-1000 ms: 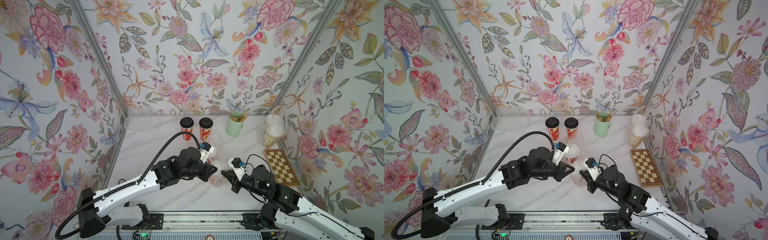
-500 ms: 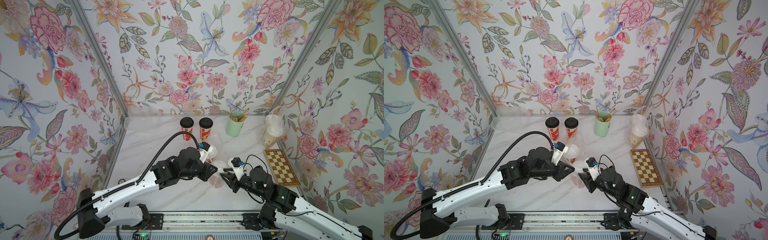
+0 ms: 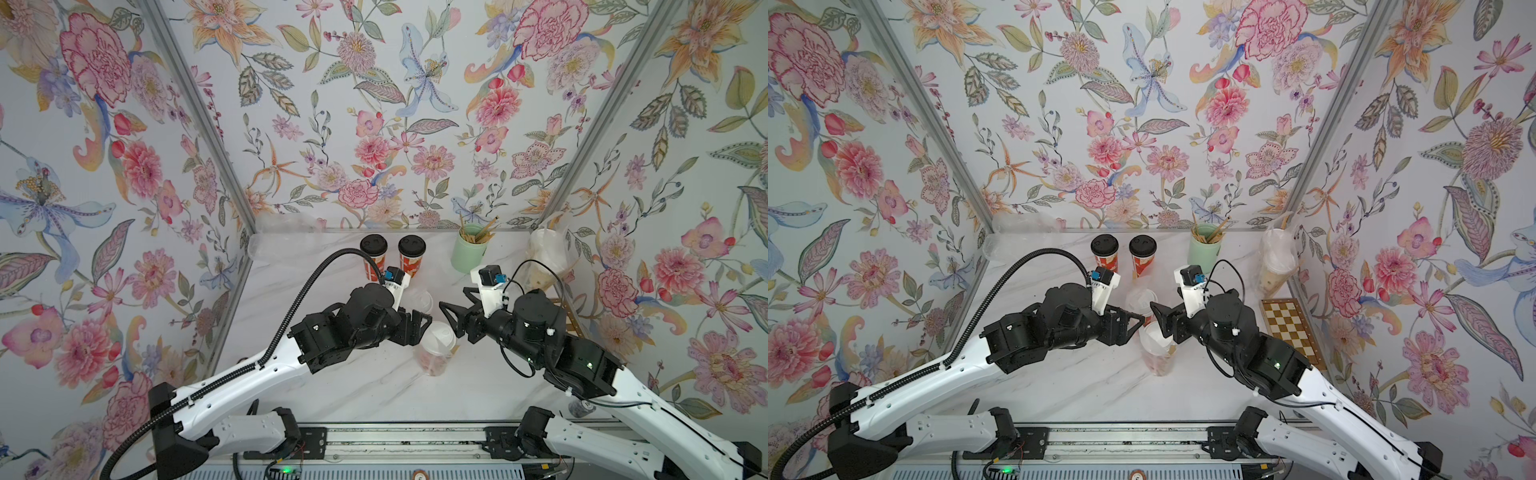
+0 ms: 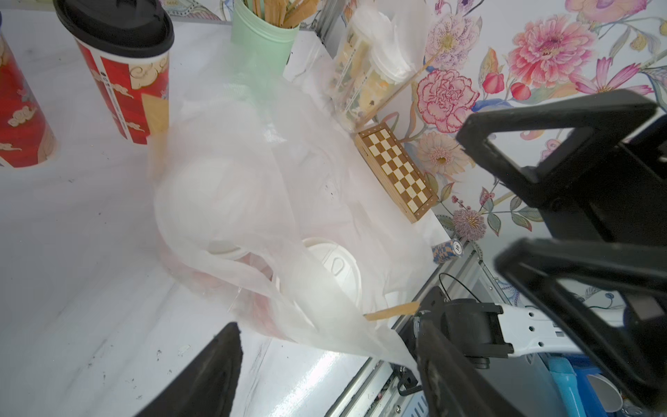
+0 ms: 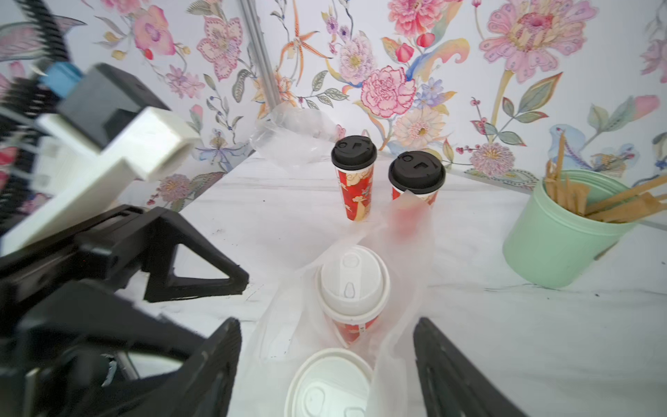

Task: Pack milk tea into plastic carrier bags
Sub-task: Place the straw in the plastic carrier bag, then pick up the plastic carrier bag from the center of the board.

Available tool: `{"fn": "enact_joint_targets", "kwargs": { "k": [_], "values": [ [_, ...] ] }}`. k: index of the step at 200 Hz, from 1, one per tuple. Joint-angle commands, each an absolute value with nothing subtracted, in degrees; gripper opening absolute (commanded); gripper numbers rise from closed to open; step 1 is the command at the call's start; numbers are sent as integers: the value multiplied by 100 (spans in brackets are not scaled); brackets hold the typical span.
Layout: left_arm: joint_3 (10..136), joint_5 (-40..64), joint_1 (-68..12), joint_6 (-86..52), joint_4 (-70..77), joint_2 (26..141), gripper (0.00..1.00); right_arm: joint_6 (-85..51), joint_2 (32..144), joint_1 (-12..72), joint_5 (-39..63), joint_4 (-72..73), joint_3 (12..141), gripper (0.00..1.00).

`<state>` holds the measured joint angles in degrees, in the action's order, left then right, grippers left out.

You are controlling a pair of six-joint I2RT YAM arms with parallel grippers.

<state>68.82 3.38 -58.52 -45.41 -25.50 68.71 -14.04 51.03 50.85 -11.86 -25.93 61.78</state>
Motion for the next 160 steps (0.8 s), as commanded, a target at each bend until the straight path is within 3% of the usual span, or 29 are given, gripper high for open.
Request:
{"fn": "enact_joint_targets", "kwargs": {
  "k": [1,31,62,96,160],
  "values": [
    [7241,83,-5801,-4410,-2684,7170,82,-1807,5747,4713,-1254,-3600,6787,80],
    [7668,-35,-5794,-4382,-2932,7631,84,-1945,6407,4044,-652,-4249,7257,85],
    [8059,-237,-5800,-4277,-3537,8028,84,-1721,6849,3469,446,-4363,7394,79],
    [8082,12,-5801,-4219,-3515,8195,80,-1504,7235,3264,865,-4515,7510,74],
    [8063,88,-5794,-4237,-3299,8336,60,-1532,7727,3129,1178,-4963,7891,42]
  ]
}}
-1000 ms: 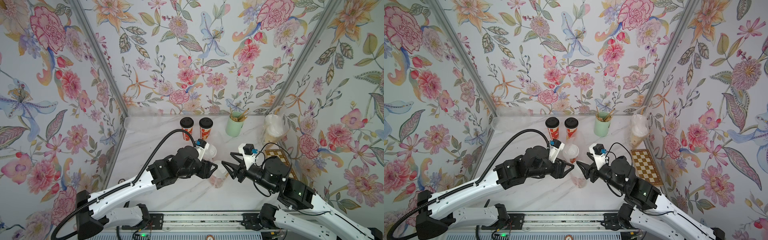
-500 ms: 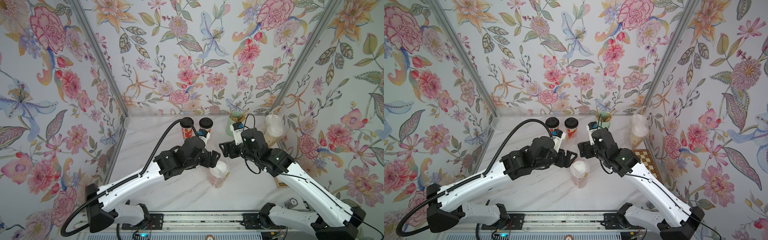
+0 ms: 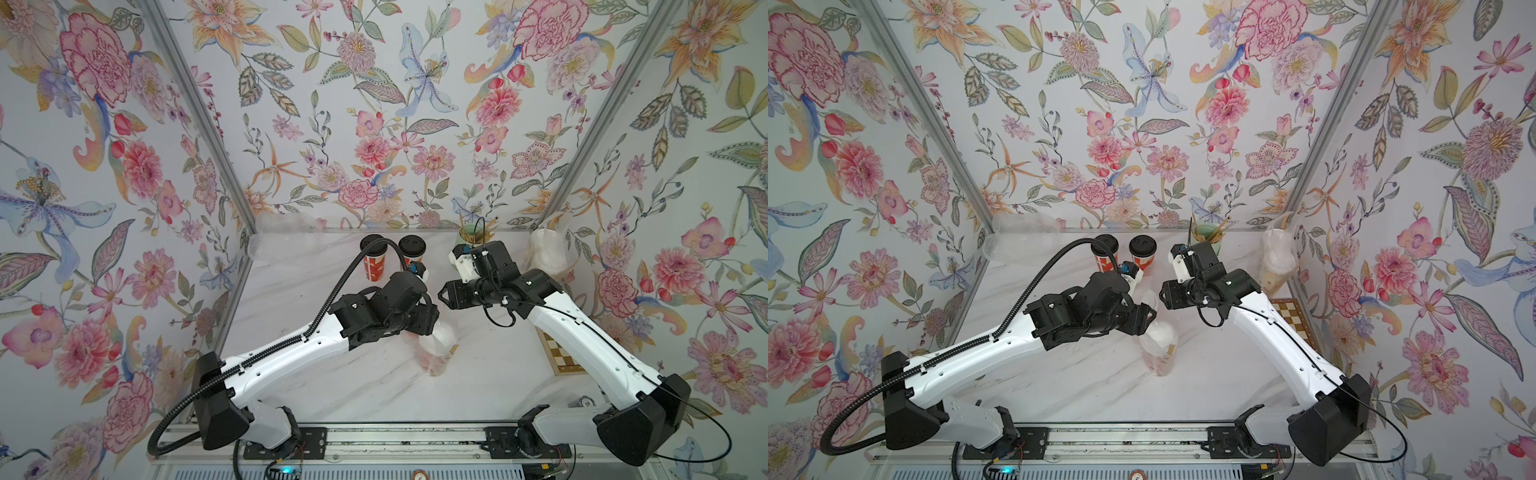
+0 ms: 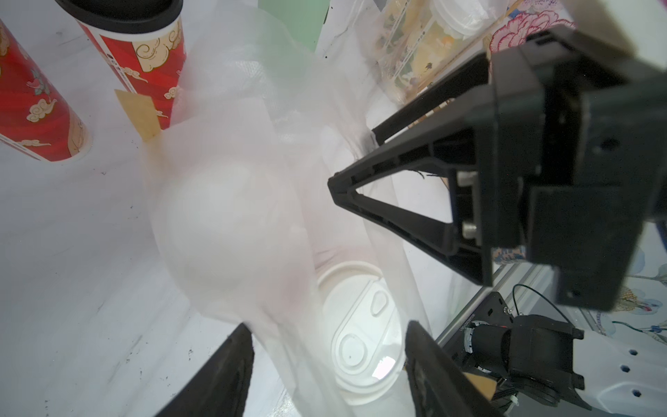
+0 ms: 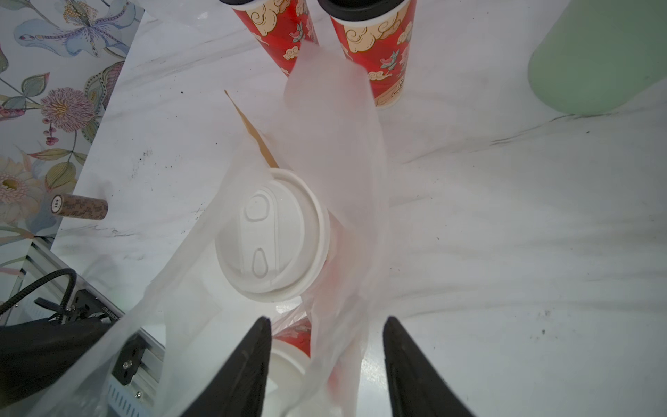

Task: Pack milk tea into plastic carrier bags
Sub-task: Pick up the plastic carrier bag from the center of the board.

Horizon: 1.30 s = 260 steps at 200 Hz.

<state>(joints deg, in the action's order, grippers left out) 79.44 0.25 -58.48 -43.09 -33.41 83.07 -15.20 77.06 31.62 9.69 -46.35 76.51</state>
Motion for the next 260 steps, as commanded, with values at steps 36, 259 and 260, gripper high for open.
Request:
{"fn": "enact_joint_targets", "kwargs": {
  "k": [36,259,260],
  "values": [
    [8061,111,-5774,-4231,-3225,8341,53,-1600,7708,3137,1224,-5105,8114,42],
    [7822,141,-5344,-4052,-2517,7942,0,-1956,8159,3494,-98,-5955,9179,0],
    [7822,150,-5340,-4052,-2511,7944,0,-1953,8153,3492,-102,-5961,9182,0]
  ]
}}
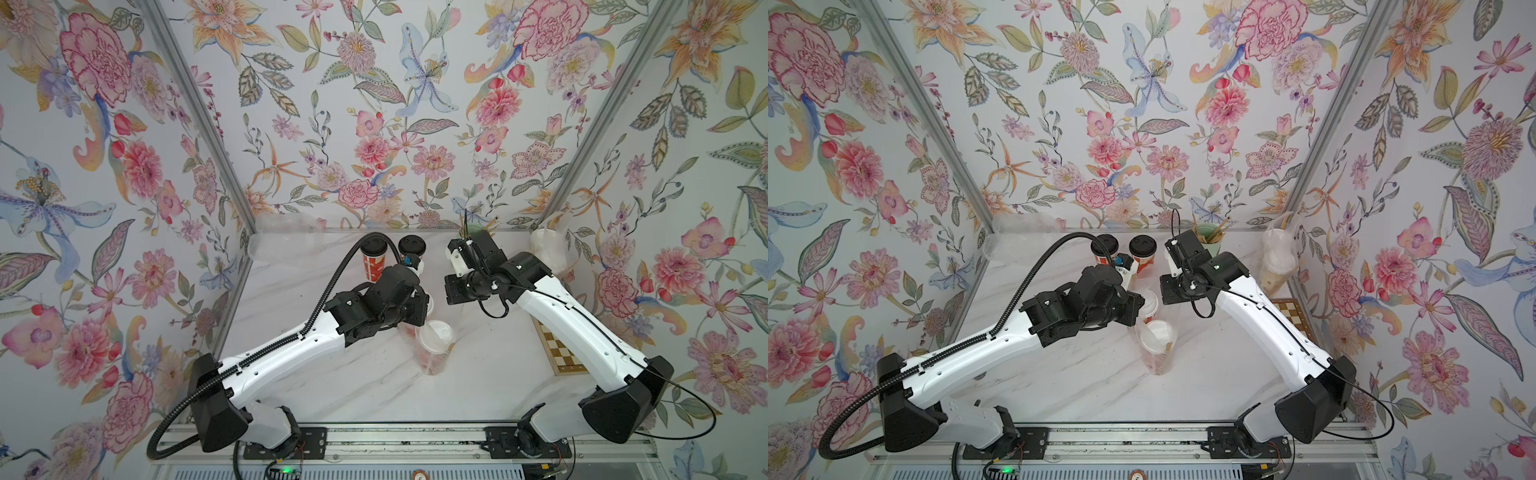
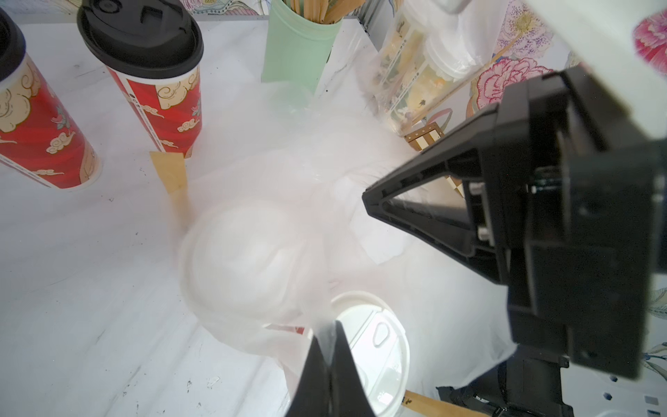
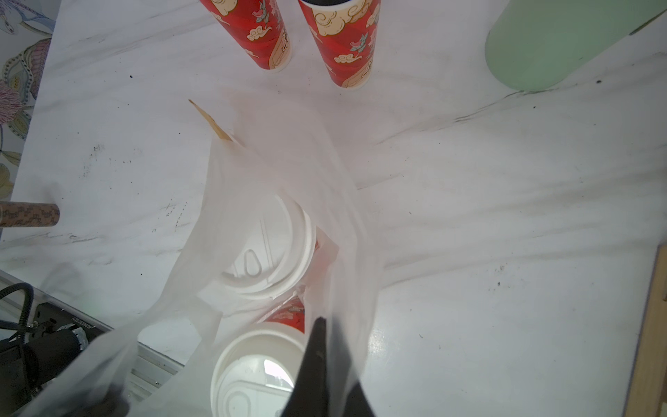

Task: Pack milk tea into plastic carrier bags
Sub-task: Pick up the plastic carrier bag from the center of the board, then place the plastic carrier bag at the center of the board.

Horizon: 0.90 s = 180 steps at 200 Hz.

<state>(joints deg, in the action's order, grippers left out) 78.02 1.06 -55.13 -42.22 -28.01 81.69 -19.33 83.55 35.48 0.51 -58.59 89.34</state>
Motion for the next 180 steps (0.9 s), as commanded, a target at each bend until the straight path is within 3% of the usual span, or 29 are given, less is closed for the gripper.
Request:
{"fn": "enact_joint_targets", "kwargs": {
  "k": [1,63,133,180],
  "values": [
    [7831,158,-5333,-4047,-2503,7945,0,-1952,8150,3486,-108,-5960,9188,0],
    [8283,567,-4927,-3661,-1946,8278,0,-1722,8313,2981,-293,-5936,9718,0],
    [9691,641,-4552,-2879,-1854,9624,0,-1260,9080,2217,-319,-5432,10666,0],
    [9827,856,-4158,-2563,-774,10174,0,-1097,9672,1862,-160,-4681,11072,0]
  ]
}}
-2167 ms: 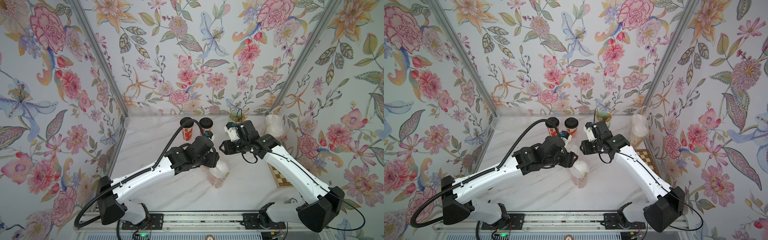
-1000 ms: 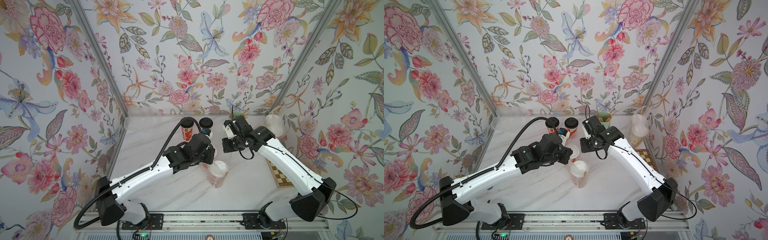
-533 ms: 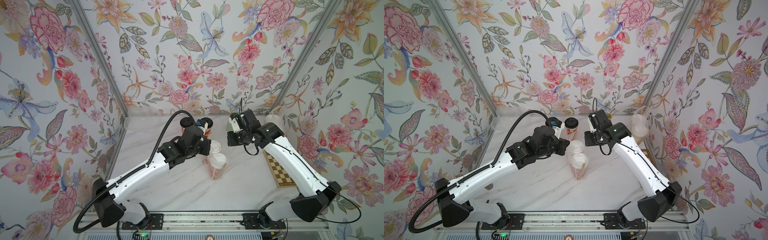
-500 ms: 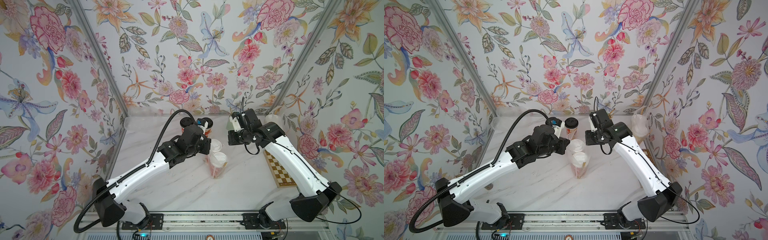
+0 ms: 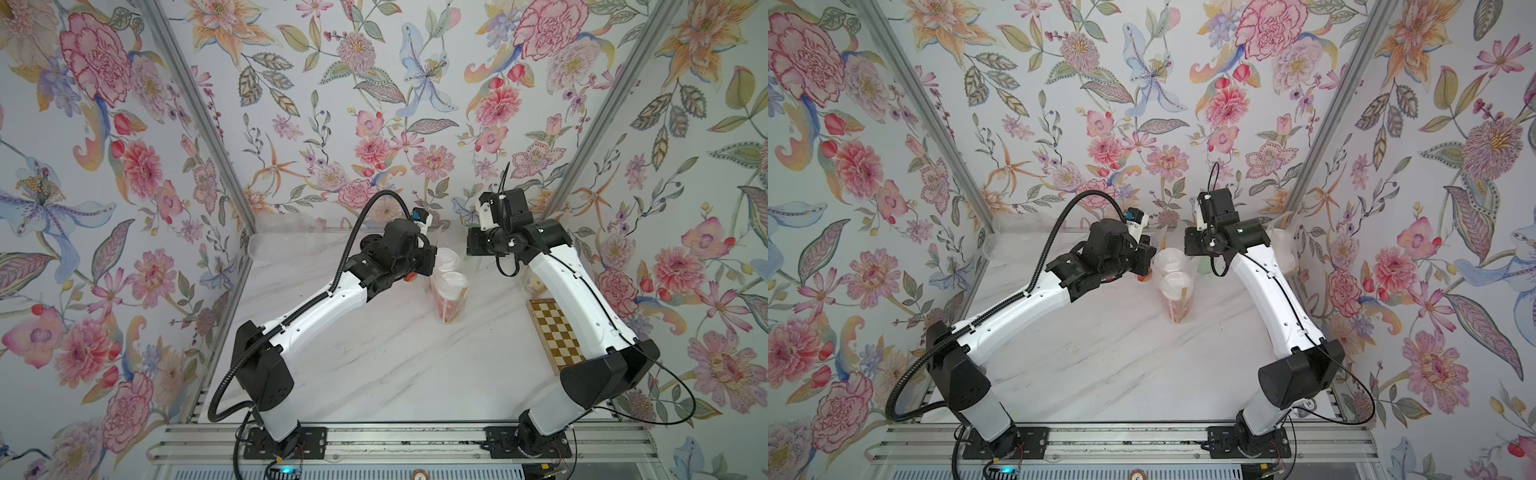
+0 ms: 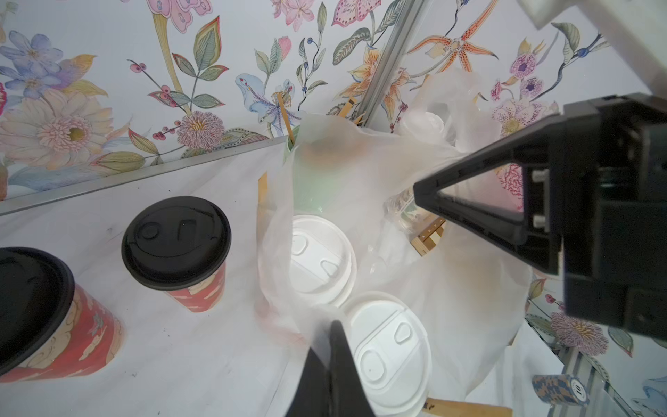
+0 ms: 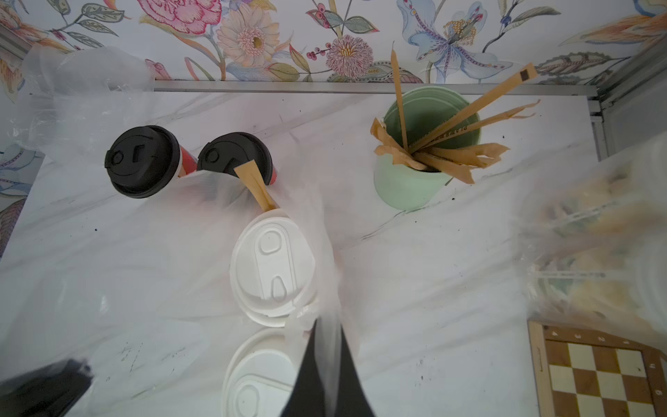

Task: Pack milk tea into plastic carrier bags
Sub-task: Place the plastic carrier bag at the center of the board.

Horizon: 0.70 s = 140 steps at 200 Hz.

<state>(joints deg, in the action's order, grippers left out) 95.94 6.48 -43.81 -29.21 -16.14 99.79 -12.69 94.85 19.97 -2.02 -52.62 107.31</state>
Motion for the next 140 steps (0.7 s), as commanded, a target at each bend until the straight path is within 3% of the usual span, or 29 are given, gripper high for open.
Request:
{"fn": "enact_joint_targets", "kwargs": {
  "k": [1,77,140],
  "values": [
    [9827,867,-4140,-2560,-747,10189,0,-1098,9692,1858,-159,-4678,11086,0],
    [10191,1343,-3645,-2499,487,11152,0,-914,10812,1465,157,-3699,11811,0],
    [10898,1355,-3407,-2484,631,11879,0,-887,11559,1303,396,-3440,12402,0]
  ]
}}
